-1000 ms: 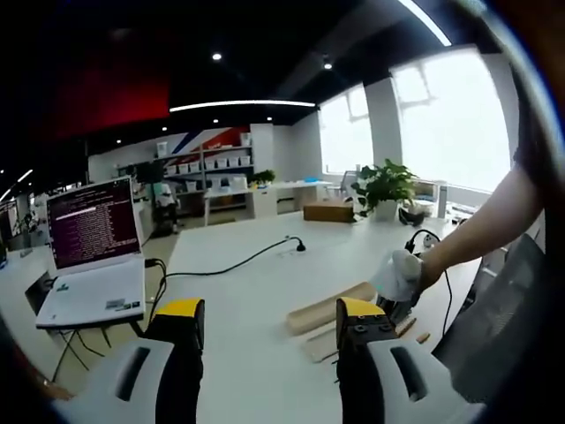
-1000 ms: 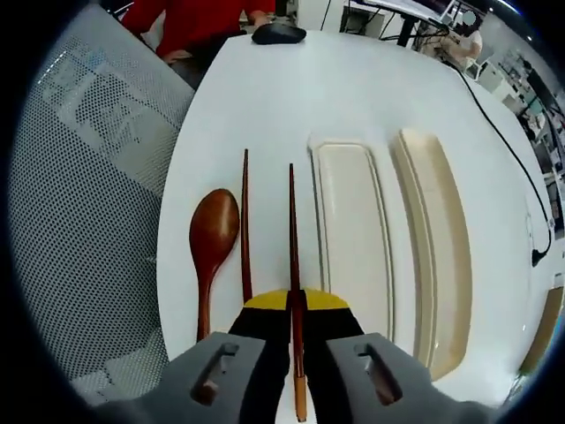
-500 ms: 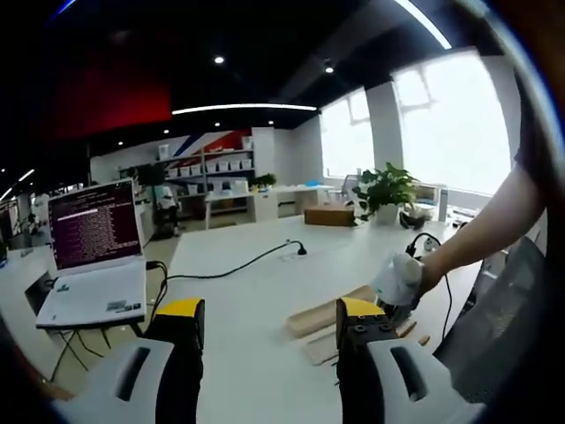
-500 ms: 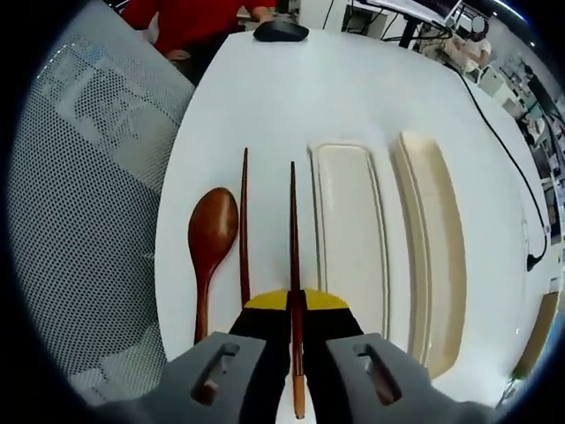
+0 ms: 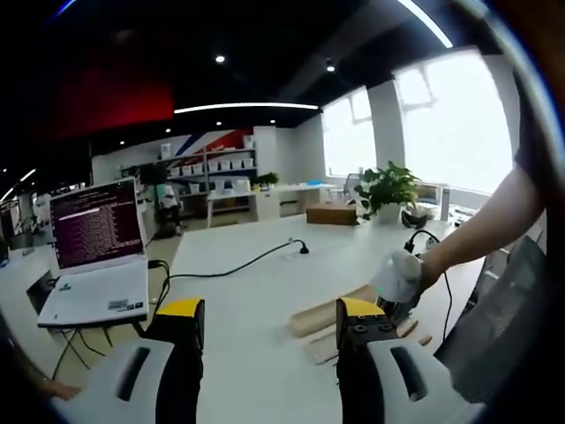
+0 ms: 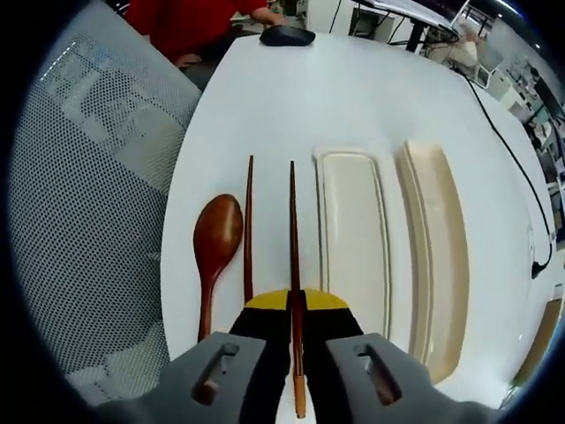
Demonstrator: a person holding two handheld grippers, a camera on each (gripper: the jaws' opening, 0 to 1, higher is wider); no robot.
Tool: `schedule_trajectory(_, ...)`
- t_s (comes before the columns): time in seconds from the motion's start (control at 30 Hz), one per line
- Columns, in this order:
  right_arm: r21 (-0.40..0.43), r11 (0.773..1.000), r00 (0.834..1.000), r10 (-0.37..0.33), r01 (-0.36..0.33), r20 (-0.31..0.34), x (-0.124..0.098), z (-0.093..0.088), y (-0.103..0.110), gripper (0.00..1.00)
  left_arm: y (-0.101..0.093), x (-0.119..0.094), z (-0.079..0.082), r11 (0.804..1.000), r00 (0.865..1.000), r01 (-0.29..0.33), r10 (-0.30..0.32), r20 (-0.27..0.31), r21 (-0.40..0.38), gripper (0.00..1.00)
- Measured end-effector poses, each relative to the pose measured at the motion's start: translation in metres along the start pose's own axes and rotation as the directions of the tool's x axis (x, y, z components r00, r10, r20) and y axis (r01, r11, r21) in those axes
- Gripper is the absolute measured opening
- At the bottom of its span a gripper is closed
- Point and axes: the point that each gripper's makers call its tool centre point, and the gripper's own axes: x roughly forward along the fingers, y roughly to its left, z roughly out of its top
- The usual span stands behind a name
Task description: Arrange the utensils inside the cutlery case until each visible utensil rests in its matching compartment.
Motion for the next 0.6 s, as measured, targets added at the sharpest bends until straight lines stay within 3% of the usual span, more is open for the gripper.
schedule_trajectory(0.43, 0.011, 0.999, 0.998, 0.044, -0.043, -0.039, 0.0047, -0.003, 0.0005, 0.01, 0.0013, 0.0009, -0.002, 1.0, 1.0, 0.0, 0.0, -0.005, -0.005, 0.62)
schedule_trajectory(0.6, 0.003, 0.998, 0.992, 0.065, -0.065, -0.109, 0.0064, -0.0025, 0.0004, 0.01, -0.0003, 0.0013, -0.0027, 1.0, 1.0, 0.002, -0.002, -0.011, 0.004, 0.62)
